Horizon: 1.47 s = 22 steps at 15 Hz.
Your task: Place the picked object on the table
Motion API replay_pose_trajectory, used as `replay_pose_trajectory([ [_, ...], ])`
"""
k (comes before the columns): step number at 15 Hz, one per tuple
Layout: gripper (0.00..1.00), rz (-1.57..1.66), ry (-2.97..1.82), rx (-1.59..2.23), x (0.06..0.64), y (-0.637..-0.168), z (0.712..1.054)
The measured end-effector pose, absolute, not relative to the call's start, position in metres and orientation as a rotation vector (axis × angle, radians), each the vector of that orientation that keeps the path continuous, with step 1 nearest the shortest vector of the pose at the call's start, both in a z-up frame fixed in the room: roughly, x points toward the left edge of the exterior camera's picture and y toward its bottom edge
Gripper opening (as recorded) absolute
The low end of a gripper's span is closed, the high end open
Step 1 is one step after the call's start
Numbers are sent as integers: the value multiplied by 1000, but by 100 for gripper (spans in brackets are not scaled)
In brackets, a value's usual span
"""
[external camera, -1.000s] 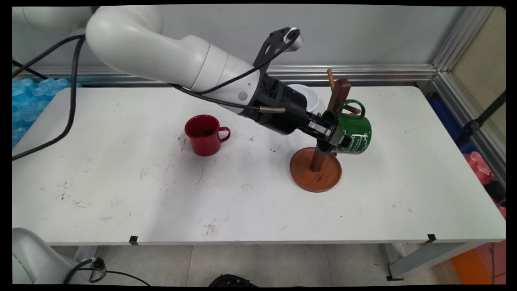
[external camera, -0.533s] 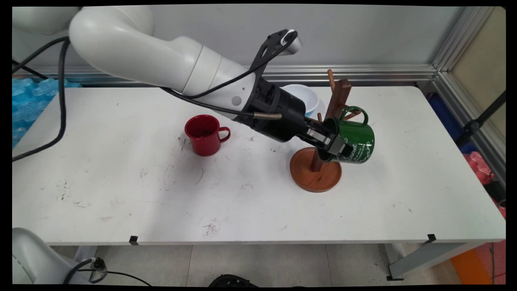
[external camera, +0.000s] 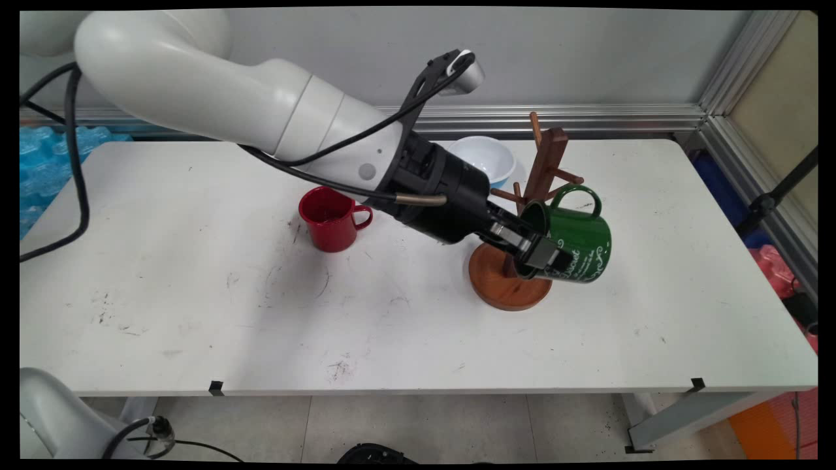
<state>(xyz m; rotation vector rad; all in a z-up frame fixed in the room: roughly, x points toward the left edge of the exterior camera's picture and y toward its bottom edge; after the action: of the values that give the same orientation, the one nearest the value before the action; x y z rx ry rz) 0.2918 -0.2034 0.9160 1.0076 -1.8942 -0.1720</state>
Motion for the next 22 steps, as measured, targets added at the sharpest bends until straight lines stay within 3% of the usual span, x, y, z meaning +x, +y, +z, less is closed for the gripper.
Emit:
replay_pose_trajectory([
  [22,0,85,-2392,967,399,-177,955],
])
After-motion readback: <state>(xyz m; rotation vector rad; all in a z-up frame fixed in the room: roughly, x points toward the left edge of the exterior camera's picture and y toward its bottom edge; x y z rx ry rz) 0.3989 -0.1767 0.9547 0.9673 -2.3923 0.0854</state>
